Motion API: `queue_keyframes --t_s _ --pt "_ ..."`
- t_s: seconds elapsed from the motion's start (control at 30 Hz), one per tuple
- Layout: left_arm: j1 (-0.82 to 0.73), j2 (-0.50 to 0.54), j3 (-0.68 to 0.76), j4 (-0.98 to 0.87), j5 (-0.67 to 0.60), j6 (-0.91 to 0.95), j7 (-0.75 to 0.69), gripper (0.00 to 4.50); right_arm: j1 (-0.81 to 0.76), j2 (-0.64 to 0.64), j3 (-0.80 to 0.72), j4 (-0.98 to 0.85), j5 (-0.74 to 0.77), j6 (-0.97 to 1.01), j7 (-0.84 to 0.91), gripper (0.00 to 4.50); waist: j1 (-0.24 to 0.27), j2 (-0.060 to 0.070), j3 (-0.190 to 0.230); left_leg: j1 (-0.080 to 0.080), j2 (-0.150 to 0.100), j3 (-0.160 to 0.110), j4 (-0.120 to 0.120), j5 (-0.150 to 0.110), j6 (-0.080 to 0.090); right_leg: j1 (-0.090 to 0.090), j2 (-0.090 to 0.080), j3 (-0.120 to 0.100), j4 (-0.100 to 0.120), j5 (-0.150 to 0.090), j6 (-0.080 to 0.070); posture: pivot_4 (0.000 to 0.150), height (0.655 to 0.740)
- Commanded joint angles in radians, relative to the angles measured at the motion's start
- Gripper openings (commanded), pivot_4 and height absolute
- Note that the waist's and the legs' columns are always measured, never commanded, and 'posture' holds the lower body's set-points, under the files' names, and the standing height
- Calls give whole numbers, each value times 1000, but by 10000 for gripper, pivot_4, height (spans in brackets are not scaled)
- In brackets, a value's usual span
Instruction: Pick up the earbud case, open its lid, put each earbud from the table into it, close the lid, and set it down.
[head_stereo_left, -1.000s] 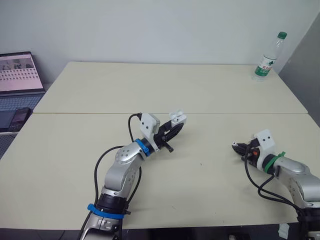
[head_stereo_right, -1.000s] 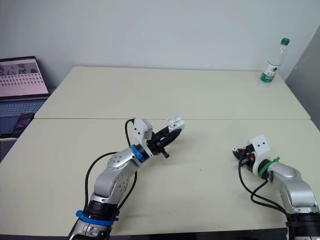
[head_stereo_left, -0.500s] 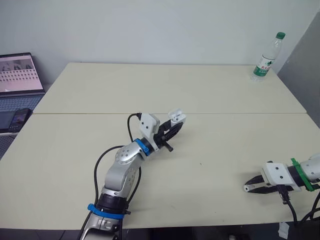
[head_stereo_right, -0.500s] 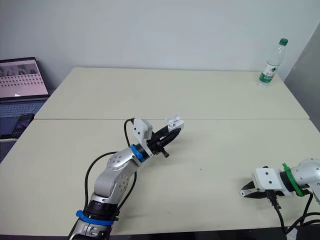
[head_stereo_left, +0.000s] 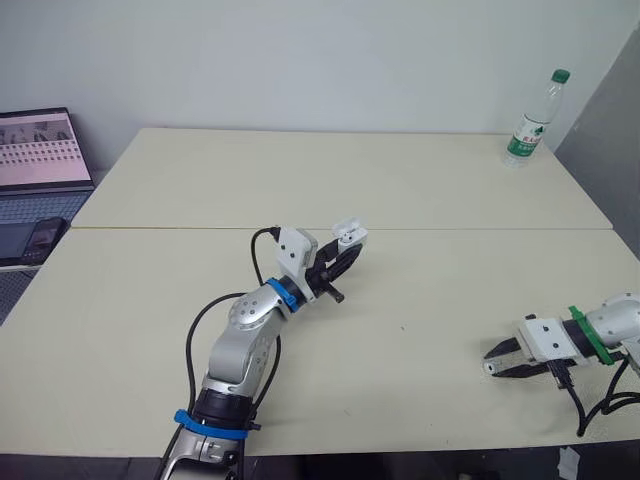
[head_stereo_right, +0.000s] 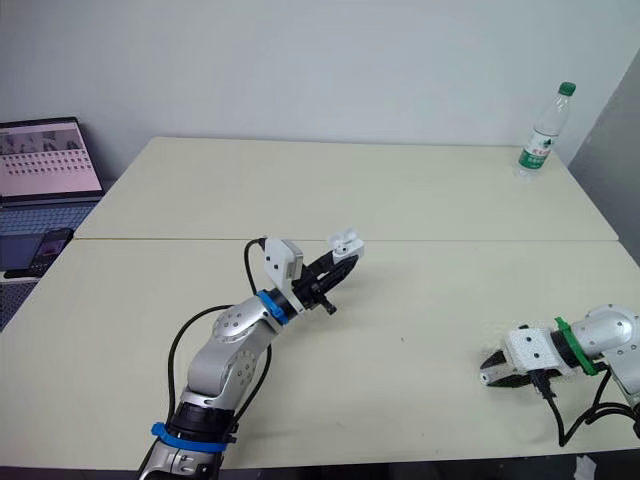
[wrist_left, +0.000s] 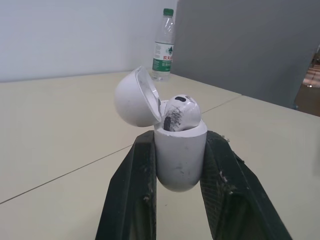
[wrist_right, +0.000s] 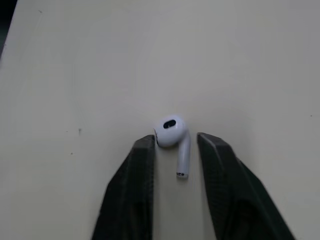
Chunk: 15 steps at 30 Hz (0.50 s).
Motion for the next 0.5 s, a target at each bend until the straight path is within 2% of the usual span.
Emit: queue_keyframes --t_s 0.03,0.2,0.3,0.5 --pt "-9 -4 1 -32 0 -32 0 7896 19 -46 -2 -24 -51 36 -5 26161 1 0 0 0 0 0 0 0 0 0 0 0 0 0 0 1500 7362" --pt "-8 -6 2 -20 0 -40 -8 7896 83 -148 -28 -257 -142 192 -78 44247 7 1 0 -2 0 -2 -1 0 0 -1 -1 0 -1 0 0 1500 7362" --pt "-3 -12 -9 -20 1 -40 -9 7896 100 -190 -38 -465 -103 352 -60 44707 5 1 0 -2 0 -1 -1 0 0 -1 -1 0 -1 0 0 1500 7362" --pt "-7 -14 -12 -10 2 -46 -13 7896 133 -263 -20 -722 -230 550 -90 44707 1 1 0 -1 1 -1 -1 0 0 -1 -1 -1 0 -3 4 1500 7362"
